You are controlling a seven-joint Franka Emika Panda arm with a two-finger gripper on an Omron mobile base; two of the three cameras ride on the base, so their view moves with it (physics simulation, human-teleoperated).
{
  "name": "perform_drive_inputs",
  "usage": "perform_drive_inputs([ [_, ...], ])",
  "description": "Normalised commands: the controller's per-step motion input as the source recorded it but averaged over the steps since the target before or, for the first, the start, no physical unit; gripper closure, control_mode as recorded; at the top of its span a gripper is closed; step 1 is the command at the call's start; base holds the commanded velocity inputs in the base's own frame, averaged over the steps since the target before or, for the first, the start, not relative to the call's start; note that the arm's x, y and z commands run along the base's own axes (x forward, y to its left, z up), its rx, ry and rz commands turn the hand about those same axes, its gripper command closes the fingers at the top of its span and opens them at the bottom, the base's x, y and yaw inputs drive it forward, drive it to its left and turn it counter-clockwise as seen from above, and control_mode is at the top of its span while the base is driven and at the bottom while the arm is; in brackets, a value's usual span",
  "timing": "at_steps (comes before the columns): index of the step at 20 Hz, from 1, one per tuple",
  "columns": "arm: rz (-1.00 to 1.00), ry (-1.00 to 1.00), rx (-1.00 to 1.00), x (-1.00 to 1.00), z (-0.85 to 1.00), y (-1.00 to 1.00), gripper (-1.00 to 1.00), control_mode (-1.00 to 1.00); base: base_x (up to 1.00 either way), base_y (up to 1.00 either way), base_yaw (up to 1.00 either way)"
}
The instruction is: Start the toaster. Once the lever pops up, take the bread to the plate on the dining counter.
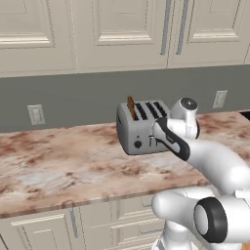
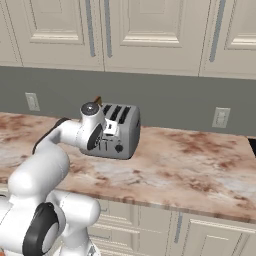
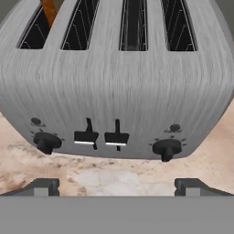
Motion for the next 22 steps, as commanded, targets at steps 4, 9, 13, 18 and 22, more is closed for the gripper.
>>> perform_drive_inputs([
  [4,0.00,0.00,0.00,0.22,0.00,0.00,-1.00,-1.00,0.00,0.00,0.00],
  [9,0.00,0.01,0.00,0.16,0.00,0.00,-1.00,-1.00,0.00,0.00,0.00],
  [13,0.00,0.00,0.00,0.08,-0.02,0.00,-1.00,-1.00,0.00,0.00,0.00],
  [18,0.00,0.00,0.00,0.01,-0.13,0.00,-1.00,-1.00,0.00,0.00,0.00],
  [22,0.00,0.00,0.00,0.02,-0.18,0.00,-1.00,-1.00,0.00,0.00,0.00],
])
